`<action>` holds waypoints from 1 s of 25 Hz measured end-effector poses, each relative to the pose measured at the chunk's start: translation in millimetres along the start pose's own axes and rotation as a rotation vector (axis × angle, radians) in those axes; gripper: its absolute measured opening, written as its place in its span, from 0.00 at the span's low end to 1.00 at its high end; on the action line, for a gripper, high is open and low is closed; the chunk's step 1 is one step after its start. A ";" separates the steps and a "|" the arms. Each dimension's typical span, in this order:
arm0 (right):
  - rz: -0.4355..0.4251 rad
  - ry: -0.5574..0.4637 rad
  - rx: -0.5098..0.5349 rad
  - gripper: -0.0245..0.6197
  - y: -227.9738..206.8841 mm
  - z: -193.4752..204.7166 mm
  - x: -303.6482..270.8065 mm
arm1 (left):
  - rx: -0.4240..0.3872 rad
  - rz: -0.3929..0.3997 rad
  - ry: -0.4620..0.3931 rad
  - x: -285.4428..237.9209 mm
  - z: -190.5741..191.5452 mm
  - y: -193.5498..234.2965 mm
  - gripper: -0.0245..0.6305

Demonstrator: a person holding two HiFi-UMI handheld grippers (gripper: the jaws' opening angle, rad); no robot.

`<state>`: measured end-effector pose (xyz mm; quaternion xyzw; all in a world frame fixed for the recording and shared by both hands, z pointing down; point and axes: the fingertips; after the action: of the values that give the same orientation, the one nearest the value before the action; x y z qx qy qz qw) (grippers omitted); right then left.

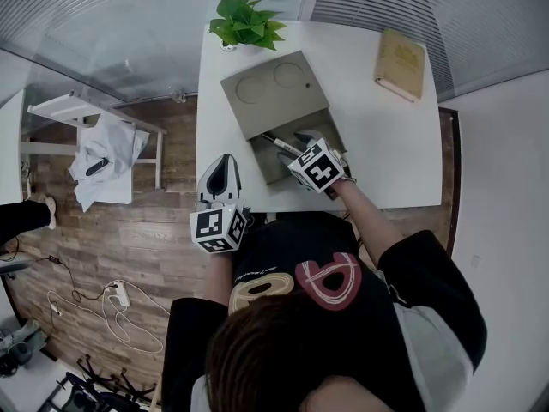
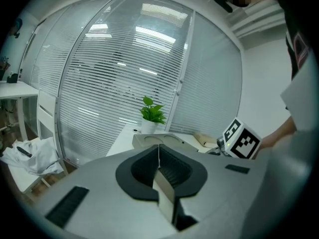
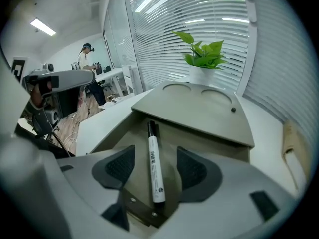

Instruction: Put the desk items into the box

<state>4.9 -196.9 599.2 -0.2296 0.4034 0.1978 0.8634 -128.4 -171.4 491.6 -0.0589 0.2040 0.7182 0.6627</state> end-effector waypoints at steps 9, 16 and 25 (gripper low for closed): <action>0.016 -0.154 -0.081 0.45 2.8 -8.9 24.8 | -0.012 0.038 -0.001 2.6 0.7 -9.1 0.07; 0.050 -0.278 -0.160 0.45 -0.2 -11.0 48.7 | -0.025 0.089 0.008 0.7 3.1 -22.2 0.07; 0.154 -0.360 -0.172 0.45 -2.7 -4.6 80.4 | -0.049 0.158 0.031 -4.3 8.1 -43.6 0.07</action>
<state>51.5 -189.1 534.0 -0.2319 0.2404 0.3345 0.8812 -83.8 -170.6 491.2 -0.0702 0.2006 0.7721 0.5989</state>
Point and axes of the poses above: the fingertips, and each gripper's own axes: x backward along the fingers, y to its left, z out of its underside, and after that the axes turned 11 degrees about -z, right-handed
